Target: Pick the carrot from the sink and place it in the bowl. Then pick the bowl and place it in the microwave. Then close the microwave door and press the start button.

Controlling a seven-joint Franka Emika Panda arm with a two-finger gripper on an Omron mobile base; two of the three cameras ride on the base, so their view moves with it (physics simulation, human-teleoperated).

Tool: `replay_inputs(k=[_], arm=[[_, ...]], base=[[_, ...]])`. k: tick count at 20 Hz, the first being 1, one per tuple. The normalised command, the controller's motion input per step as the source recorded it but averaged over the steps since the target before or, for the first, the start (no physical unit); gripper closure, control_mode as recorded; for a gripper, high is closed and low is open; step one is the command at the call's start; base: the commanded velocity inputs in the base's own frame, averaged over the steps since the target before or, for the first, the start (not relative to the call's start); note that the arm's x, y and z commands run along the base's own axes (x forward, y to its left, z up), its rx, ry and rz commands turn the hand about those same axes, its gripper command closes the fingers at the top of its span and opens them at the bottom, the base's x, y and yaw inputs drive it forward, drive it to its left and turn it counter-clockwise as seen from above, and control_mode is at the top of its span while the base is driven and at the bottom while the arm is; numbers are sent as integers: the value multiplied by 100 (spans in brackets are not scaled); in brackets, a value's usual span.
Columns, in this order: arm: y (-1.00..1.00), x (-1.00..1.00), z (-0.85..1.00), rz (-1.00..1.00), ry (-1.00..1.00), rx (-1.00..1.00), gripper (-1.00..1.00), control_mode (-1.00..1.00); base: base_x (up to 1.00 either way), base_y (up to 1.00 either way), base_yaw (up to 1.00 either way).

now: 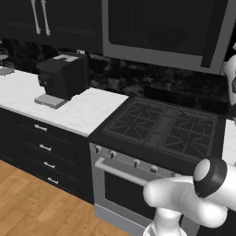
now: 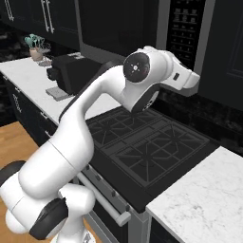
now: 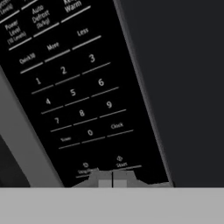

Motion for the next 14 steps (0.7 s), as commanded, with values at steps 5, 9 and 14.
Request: replay_inputs(k=[5,9,14], arm=[[-1,8,-13,0,0,0,100,-100],[-6,14,-3,0,0,0,100,-100],[-12,6,0,0,0,1,100,-100]], base=[[0,0,0],[0,0,0],[0,0,0]])
